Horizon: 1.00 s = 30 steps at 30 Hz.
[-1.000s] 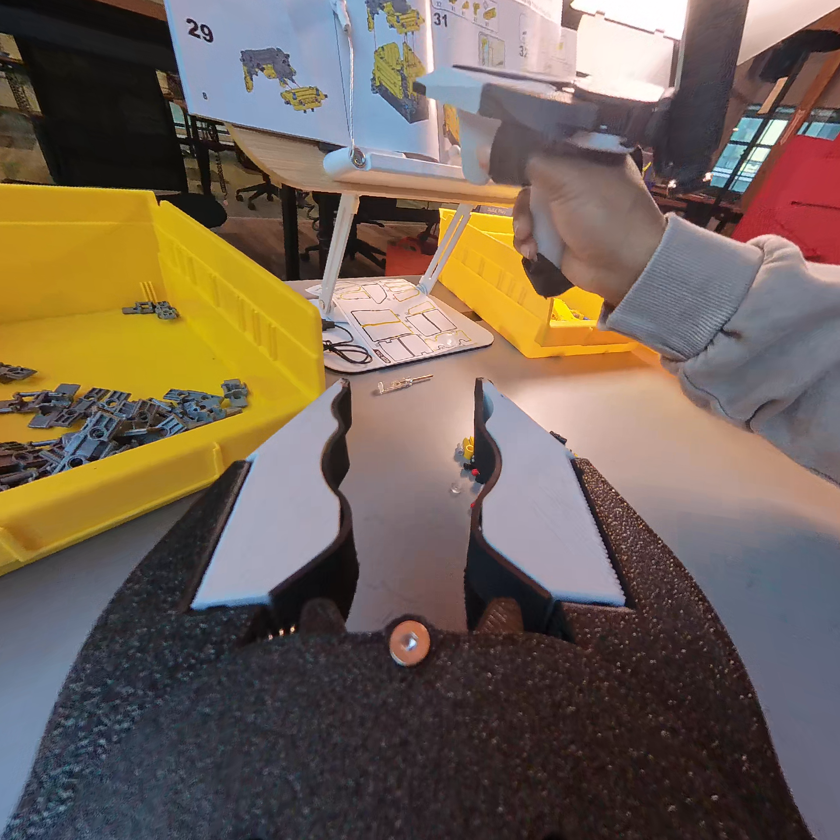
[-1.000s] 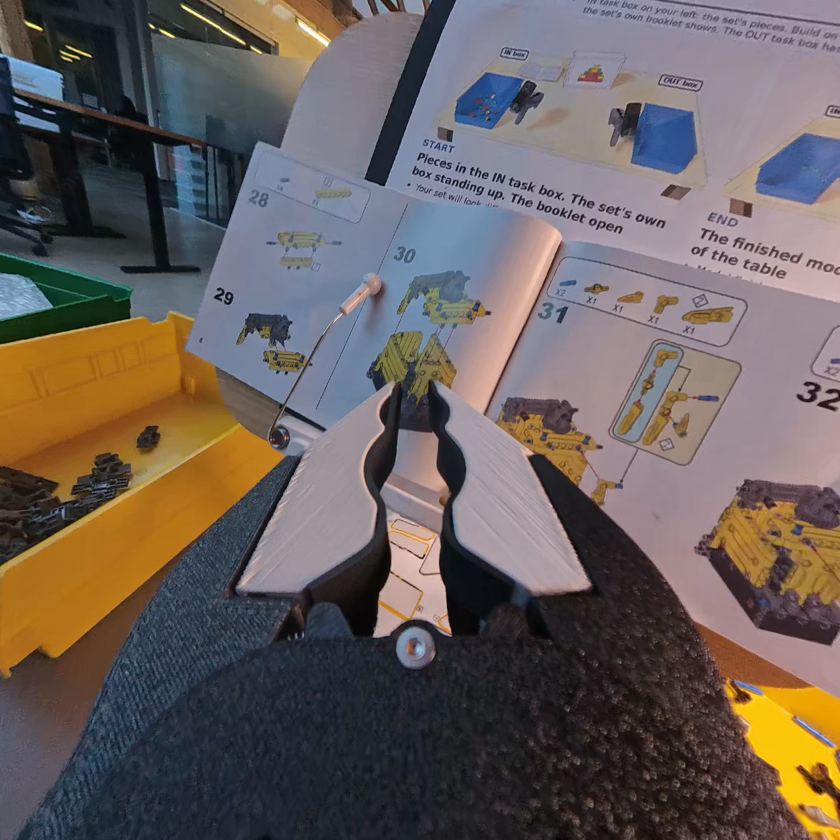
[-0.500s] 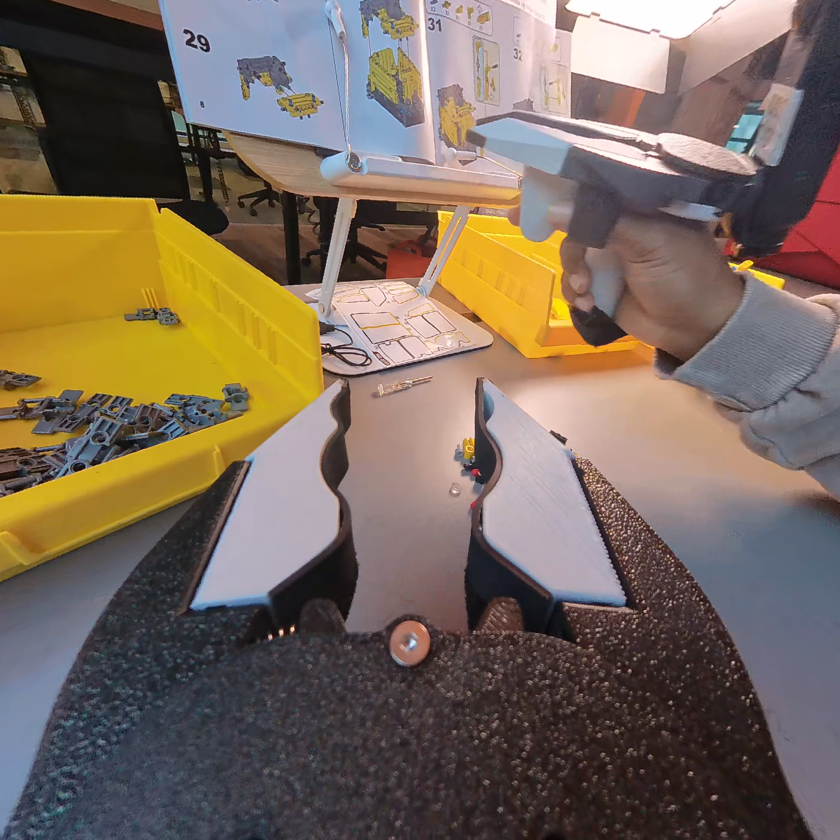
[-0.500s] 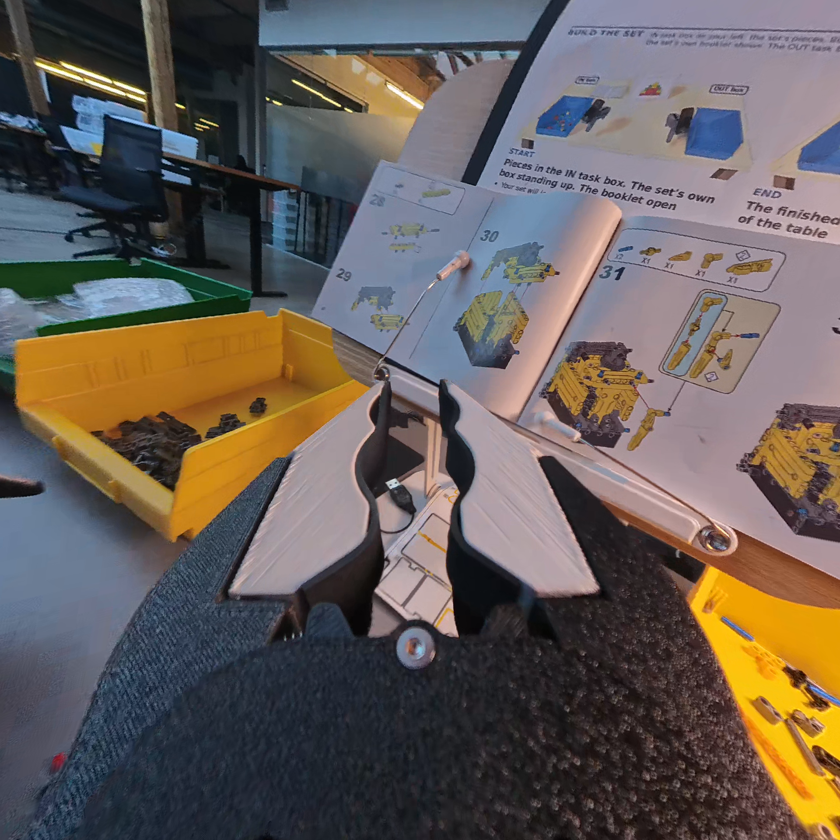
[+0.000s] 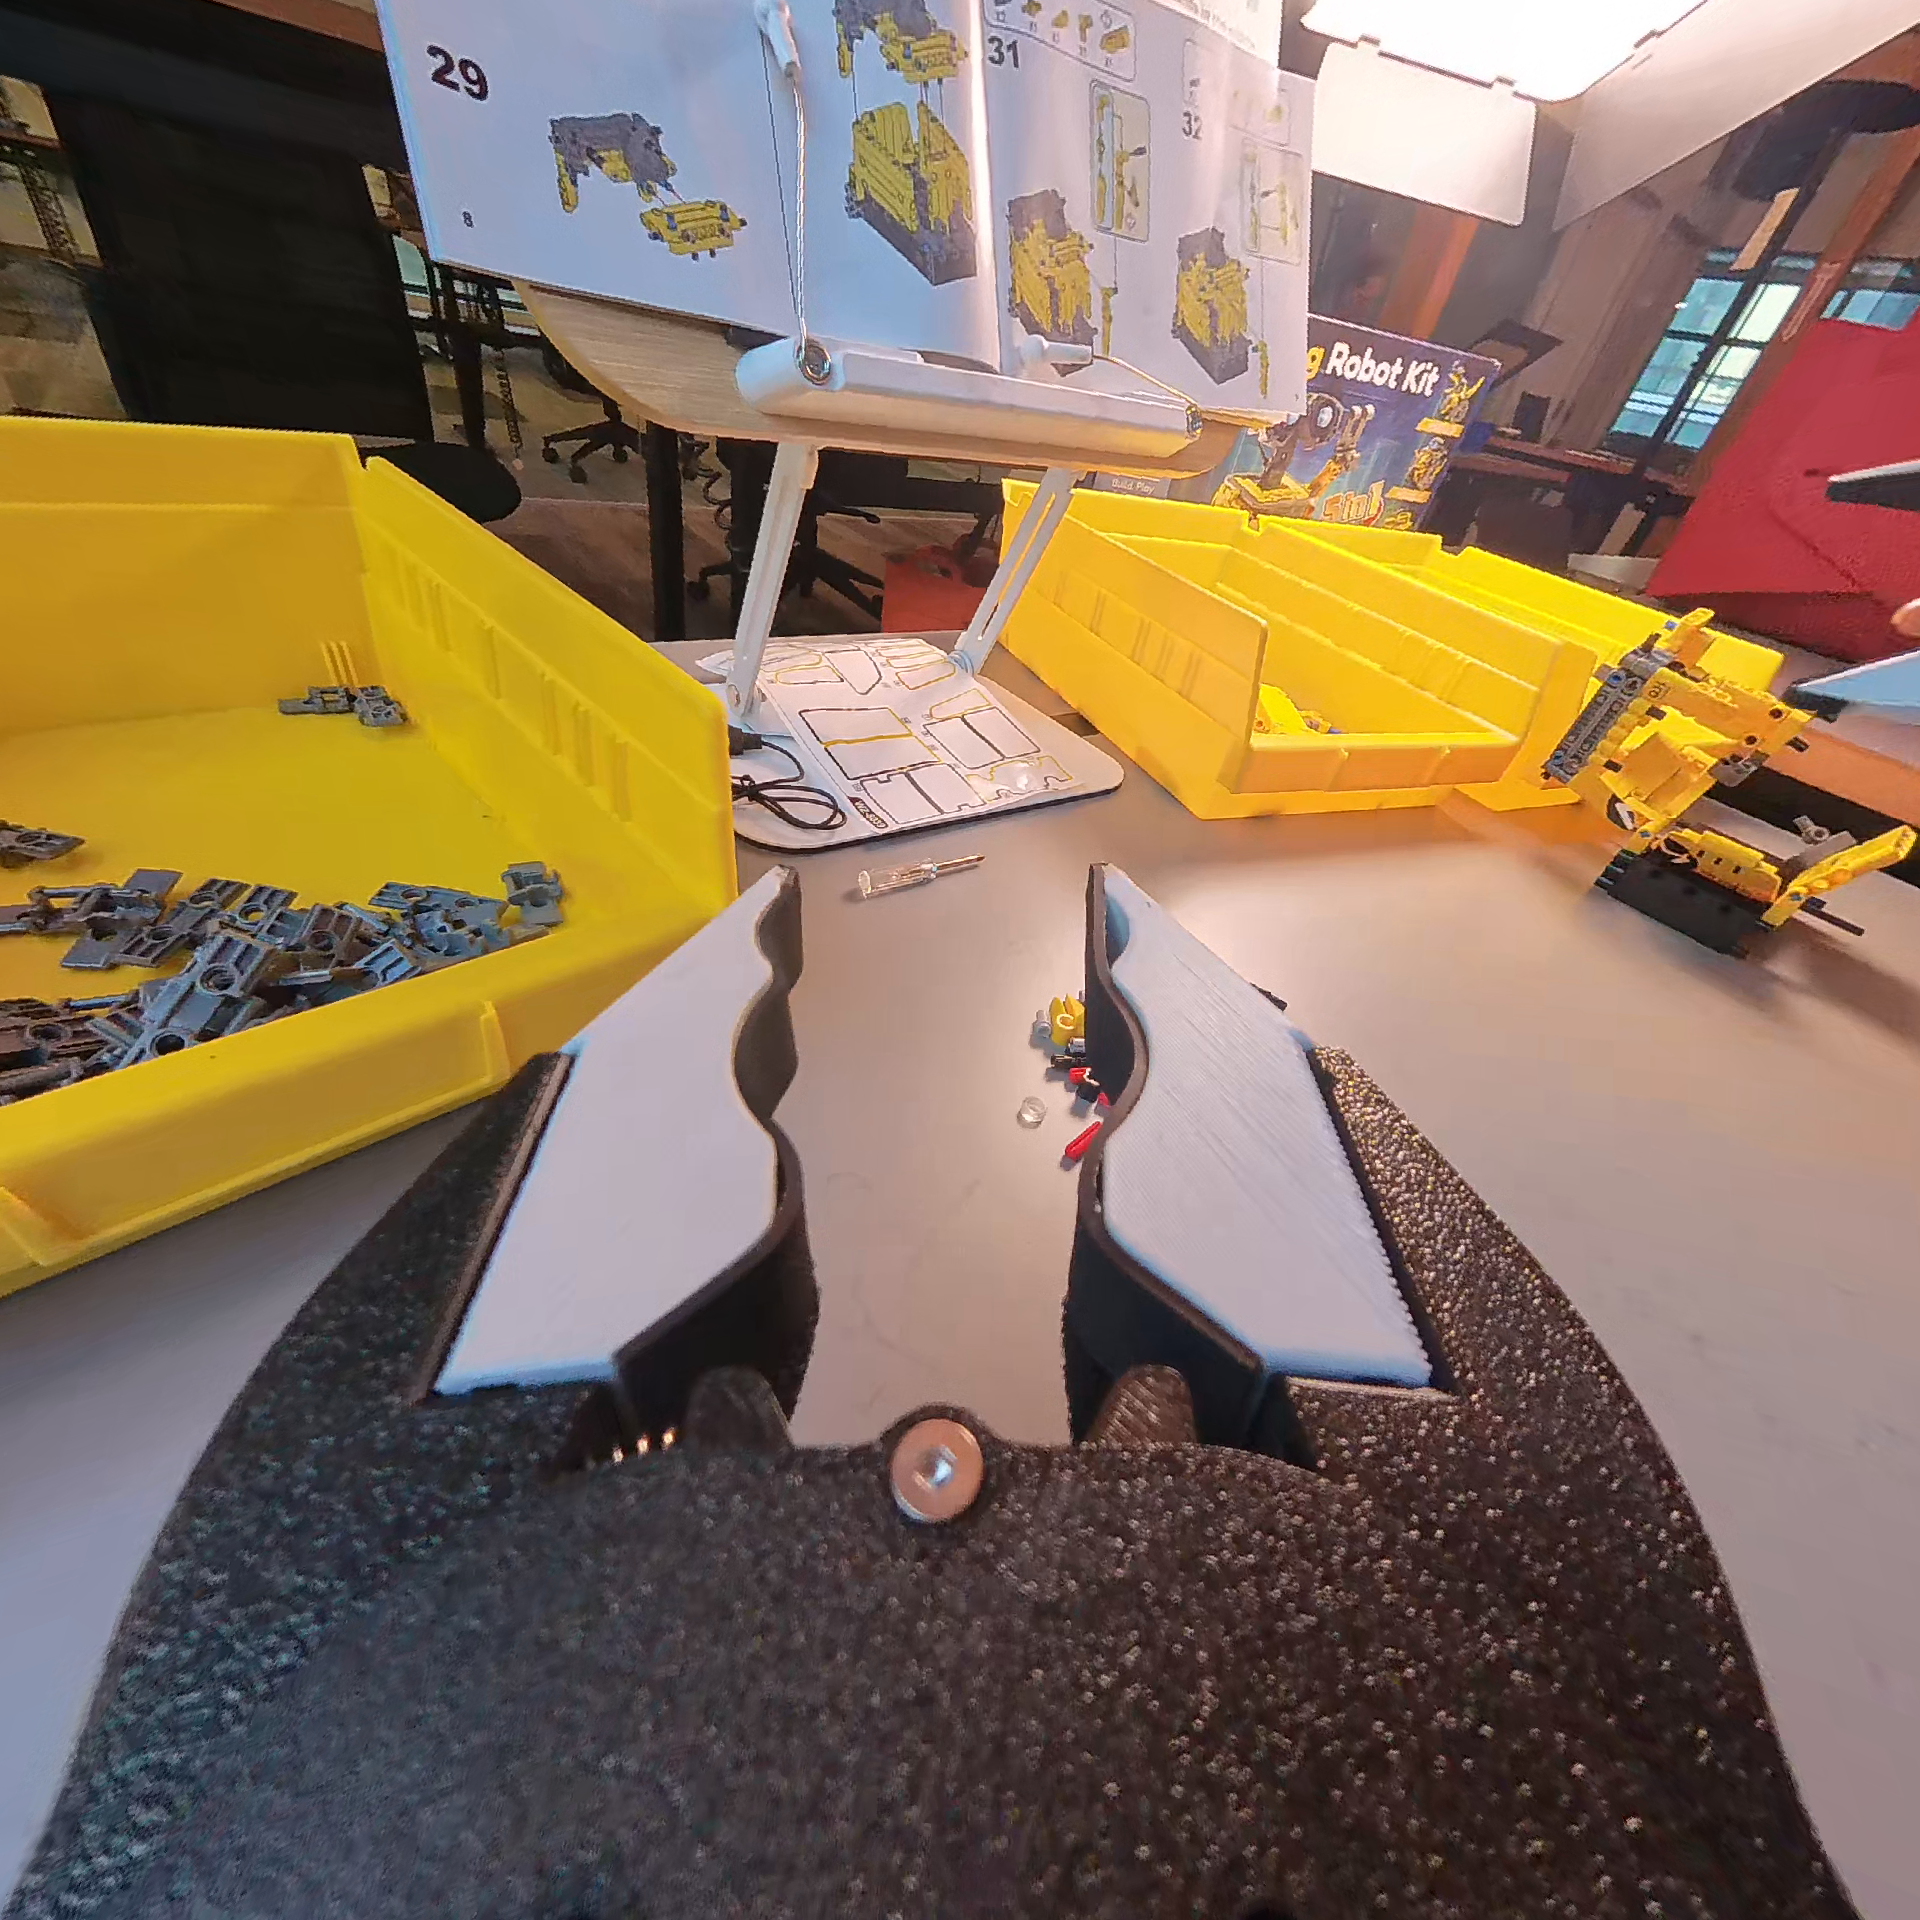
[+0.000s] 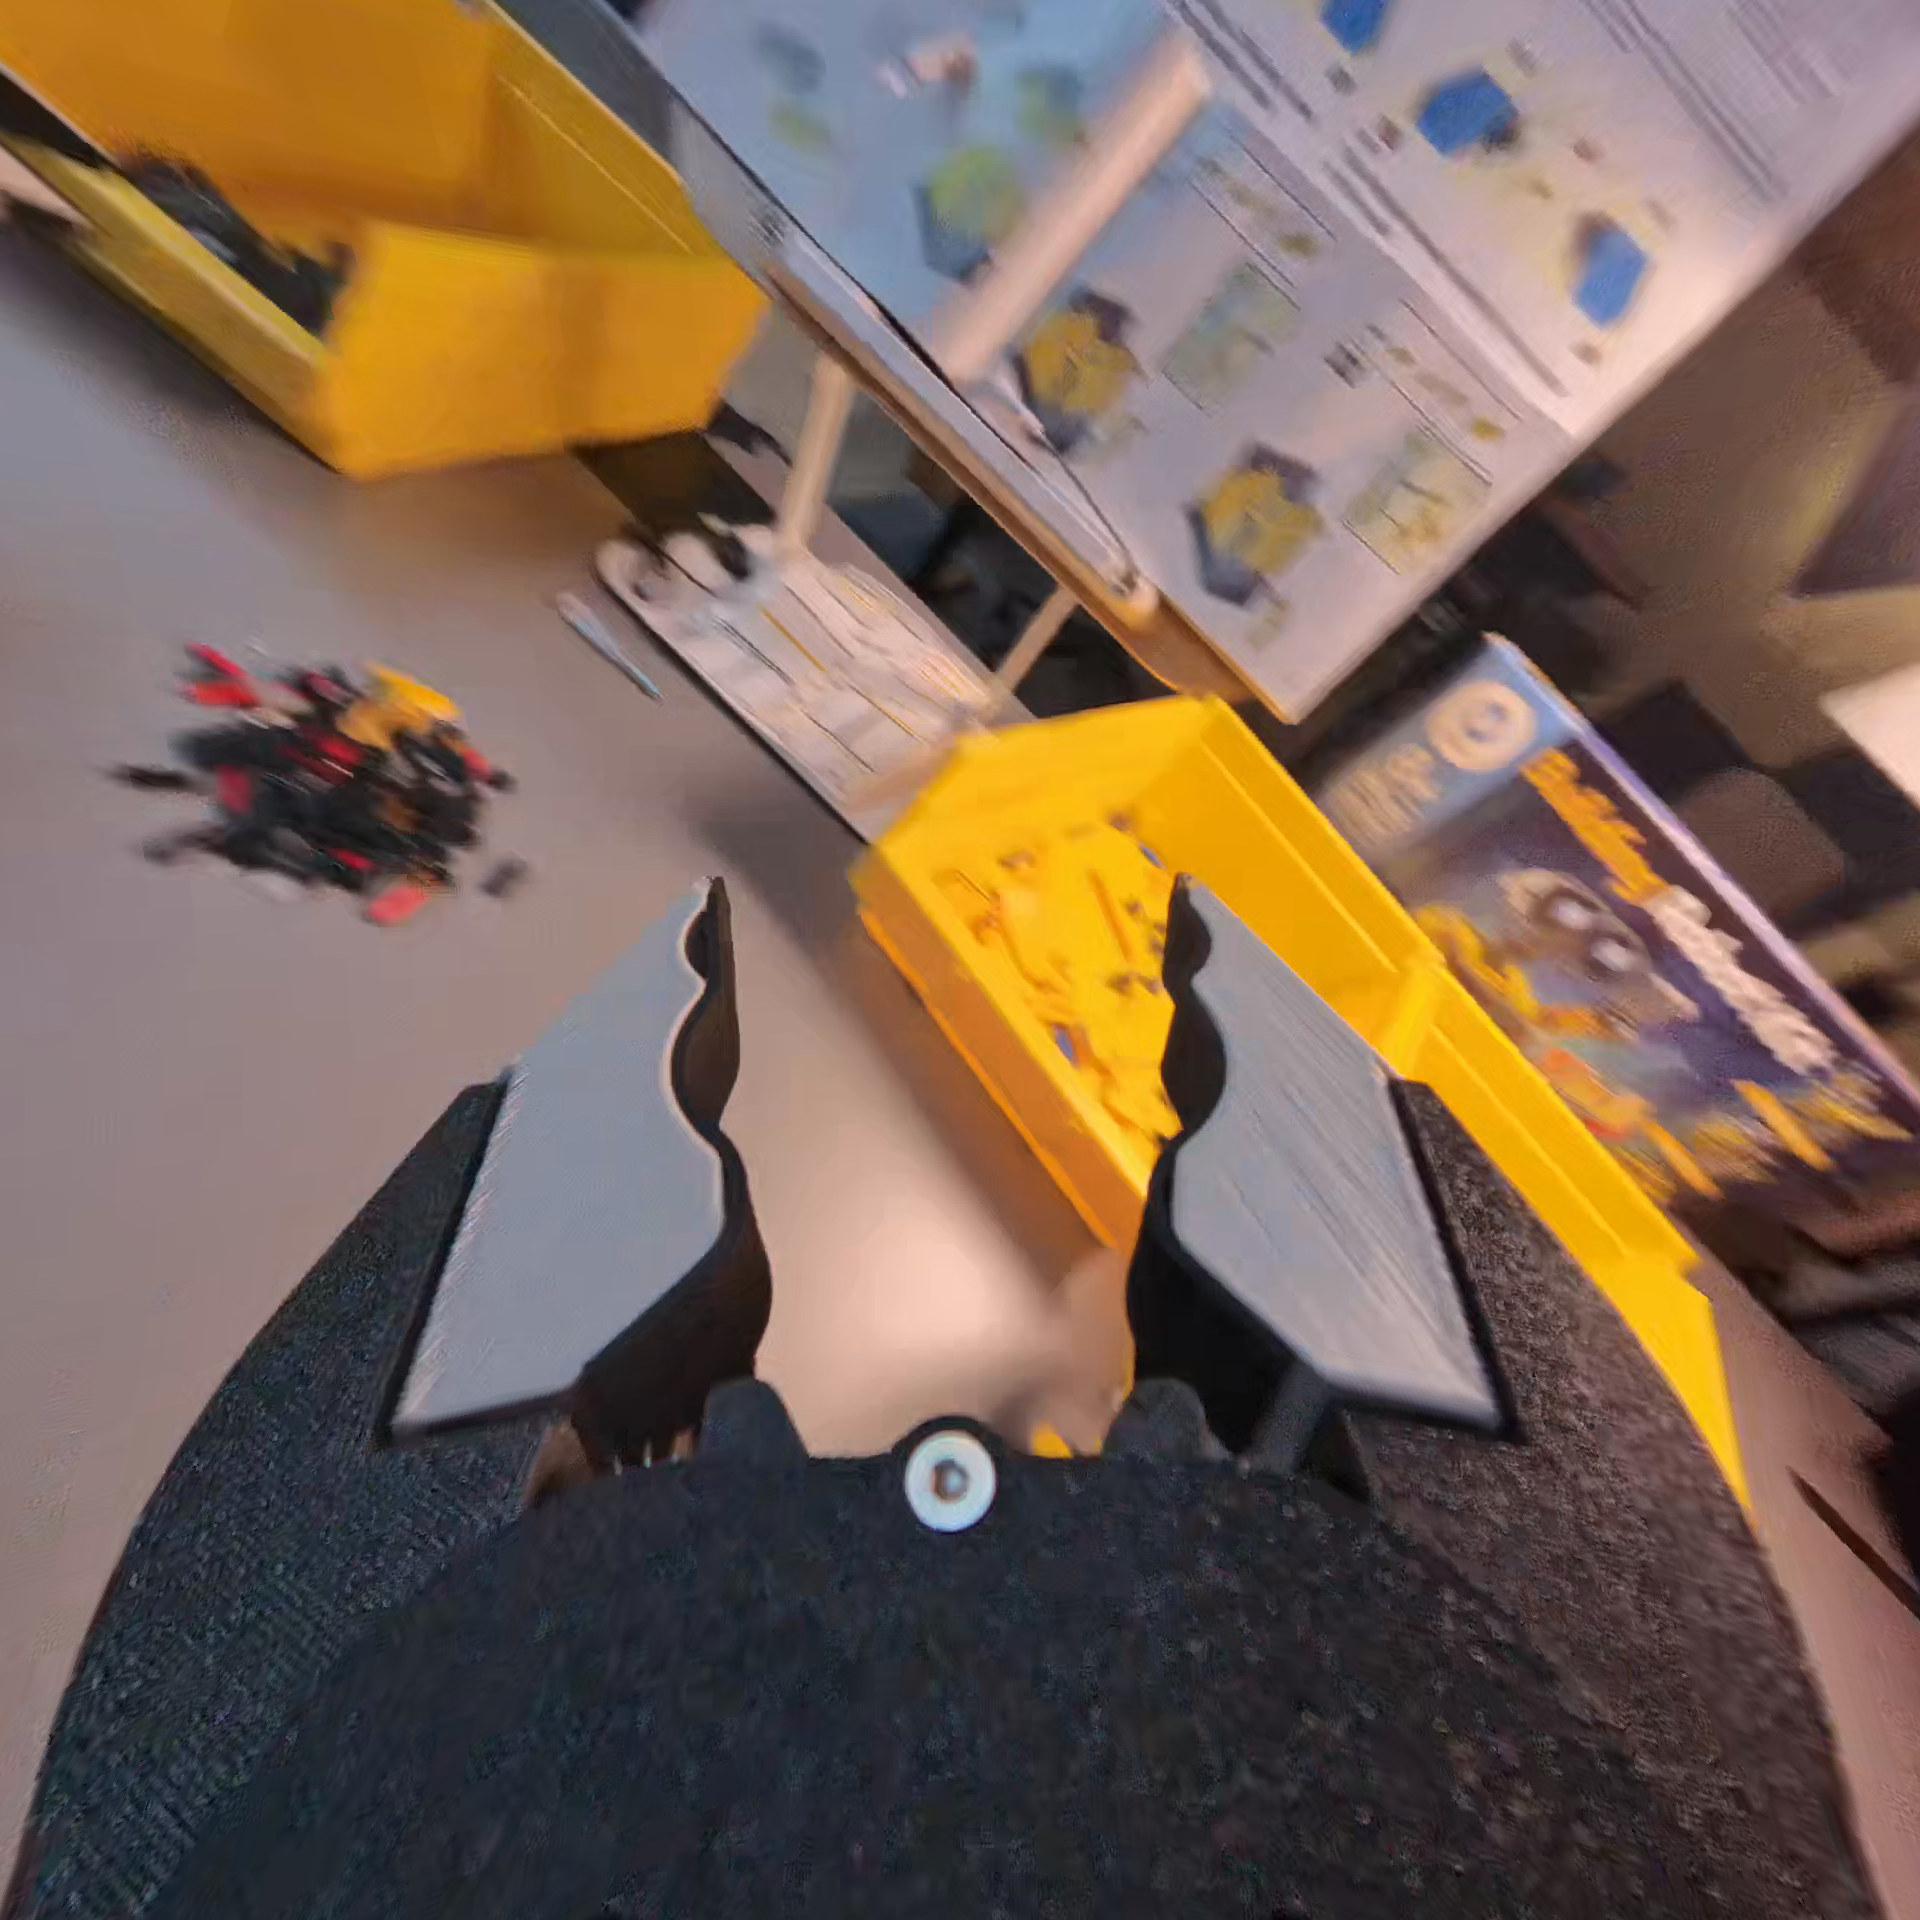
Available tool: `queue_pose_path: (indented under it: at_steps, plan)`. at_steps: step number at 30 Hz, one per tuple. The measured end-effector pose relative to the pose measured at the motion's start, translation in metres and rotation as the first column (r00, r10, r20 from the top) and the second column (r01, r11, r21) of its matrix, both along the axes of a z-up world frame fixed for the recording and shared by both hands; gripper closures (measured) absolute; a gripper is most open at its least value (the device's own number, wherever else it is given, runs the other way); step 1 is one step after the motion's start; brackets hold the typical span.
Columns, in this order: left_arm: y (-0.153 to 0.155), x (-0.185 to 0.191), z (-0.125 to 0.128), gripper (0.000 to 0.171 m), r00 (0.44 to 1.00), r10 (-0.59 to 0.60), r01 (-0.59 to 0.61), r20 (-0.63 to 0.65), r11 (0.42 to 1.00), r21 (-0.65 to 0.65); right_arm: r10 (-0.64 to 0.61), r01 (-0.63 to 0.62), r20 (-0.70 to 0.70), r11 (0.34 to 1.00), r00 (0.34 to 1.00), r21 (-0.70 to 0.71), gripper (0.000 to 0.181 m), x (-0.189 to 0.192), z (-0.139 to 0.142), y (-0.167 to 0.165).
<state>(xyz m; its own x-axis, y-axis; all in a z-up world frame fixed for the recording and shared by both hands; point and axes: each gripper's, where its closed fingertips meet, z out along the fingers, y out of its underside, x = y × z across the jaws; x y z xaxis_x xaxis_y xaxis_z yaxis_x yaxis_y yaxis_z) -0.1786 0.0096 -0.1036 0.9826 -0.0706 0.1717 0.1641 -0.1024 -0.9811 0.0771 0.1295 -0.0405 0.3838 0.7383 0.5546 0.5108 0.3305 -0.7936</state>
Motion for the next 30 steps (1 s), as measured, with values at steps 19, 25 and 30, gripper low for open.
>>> queue_pose_path:
  at_steps: [19,25,30]
  plan:
    - [0.001,0.005,-0.002,0.118,0.999,-0.03,0.03,0.021,0.999,-0.015,-0.365,0.444,0.263,0.812,0.893,-0.379,0.08,0.137,-0.06,0.125]
    - [0.001,0.009,-0.002,0.118,0.999,-0.041,0.041,0.004,0.999,-0.019,-0.39,0.392,0.069,0.876,0.918,-0.282,0.085,0.176,-0.051,0.061]
    - [0.001,0.013,-0.002,0.119,0.999,-0.043,0.042,-0.032,0.999,-0.023,-0.404,0.36,-0.185,0.904,0.896,-0.229,0.089,0.2,-0.048,0.014]
